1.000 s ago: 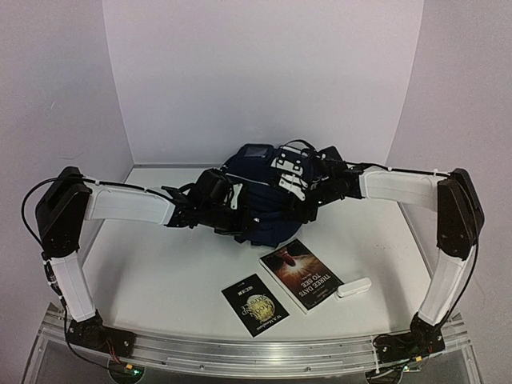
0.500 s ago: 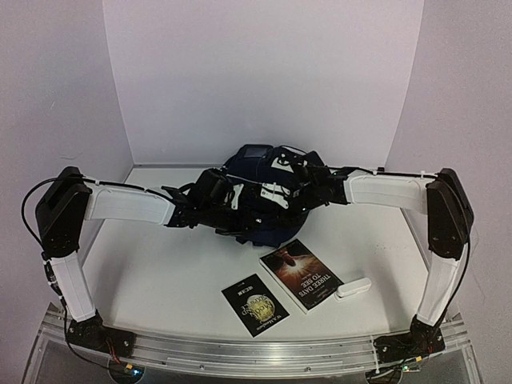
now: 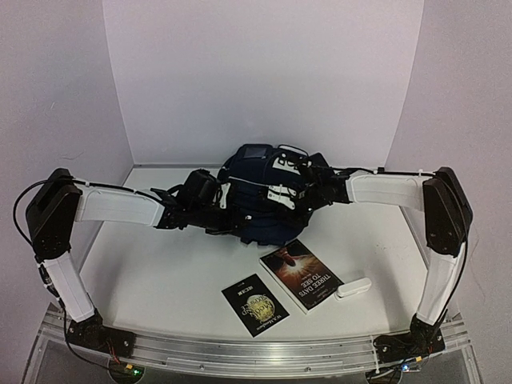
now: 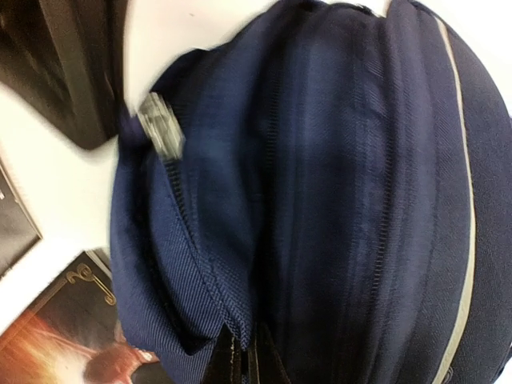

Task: Pack the student bag
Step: Zip the student bag at the center of the board, then adjust the student bag at the center of the board.

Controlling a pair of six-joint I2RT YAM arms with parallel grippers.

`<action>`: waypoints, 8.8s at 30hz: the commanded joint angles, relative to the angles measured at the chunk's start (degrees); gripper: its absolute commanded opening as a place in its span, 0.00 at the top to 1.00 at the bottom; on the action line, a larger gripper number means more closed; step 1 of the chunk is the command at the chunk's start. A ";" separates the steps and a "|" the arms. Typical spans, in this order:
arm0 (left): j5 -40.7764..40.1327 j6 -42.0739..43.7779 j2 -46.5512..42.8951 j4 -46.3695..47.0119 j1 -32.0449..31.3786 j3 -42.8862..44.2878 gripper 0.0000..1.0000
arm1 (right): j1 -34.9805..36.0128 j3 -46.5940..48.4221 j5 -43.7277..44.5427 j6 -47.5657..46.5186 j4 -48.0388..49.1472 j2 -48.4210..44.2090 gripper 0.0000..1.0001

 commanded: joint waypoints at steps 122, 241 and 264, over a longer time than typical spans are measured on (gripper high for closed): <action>0.97 -2.57 1.00 3.35 4.52 -1.36 1.00 | 0.22 -3.04 7.27 5.59 0.86 -2.00 0.67; 9.07 0.30 -8.48 1.87 22.31 -7.06 0.20 | -13.07 16.25 -4.42 36.77 -11.41 3.77 0.21; 9.16 -6.46 6.26 10.36 18.65 -4.20 0.41 | -15.01 15.09 -26.62 49.53 -10.97 16.27 0.30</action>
